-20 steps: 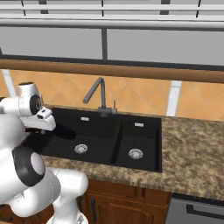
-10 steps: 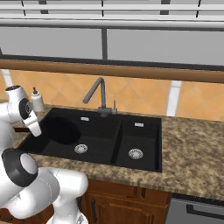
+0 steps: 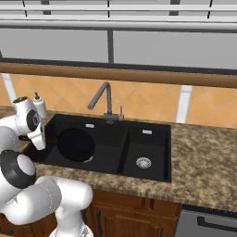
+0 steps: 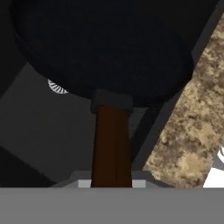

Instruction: Pick the pan and sponge and place them into the sink. Then turn on the water.

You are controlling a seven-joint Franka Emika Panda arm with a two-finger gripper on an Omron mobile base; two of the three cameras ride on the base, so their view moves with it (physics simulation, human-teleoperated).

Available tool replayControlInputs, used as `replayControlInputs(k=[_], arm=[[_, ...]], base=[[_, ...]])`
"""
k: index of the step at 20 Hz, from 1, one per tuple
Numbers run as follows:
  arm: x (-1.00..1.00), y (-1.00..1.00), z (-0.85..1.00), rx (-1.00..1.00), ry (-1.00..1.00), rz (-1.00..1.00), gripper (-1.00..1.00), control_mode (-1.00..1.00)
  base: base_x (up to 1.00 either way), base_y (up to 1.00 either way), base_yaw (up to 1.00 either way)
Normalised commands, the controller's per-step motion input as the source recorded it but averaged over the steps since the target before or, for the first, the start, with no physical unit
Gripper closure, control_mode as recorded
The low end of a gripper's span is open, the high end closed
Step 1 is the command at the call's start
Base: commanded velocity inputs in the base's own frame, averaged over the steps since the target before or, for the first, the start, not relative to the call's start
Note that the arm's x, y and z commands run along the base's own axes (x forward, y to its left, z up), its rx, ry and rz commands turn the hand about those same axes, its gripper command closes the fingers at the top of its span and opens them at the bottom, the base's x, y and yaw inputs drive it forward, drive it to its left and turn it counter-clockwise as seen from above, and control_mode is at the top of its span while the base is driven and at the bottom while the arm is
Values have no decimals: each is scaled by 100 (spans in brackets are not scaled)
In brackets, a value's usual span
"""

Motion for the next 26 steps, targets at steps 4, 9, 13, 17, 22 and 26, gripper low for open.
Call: replayControlInputs(k=[4,9,13,17,22,26], arm=[[52,-26,-5,1,22,-17,100,-100],[39,-10,-26,-1,3,-15,100,-100],[35,-27,-21,0,15,-2,100,-100],[16,-32,-21,0,7,-1,100,-100],[4,-26,-24,0,4,0,100,-100],[0,-30,-35,0,2,0,100,-100]], base=[[0,0,0],[0,0,0],[0,0,0],[0,0,0],[0,0,0],[0,0,0]])
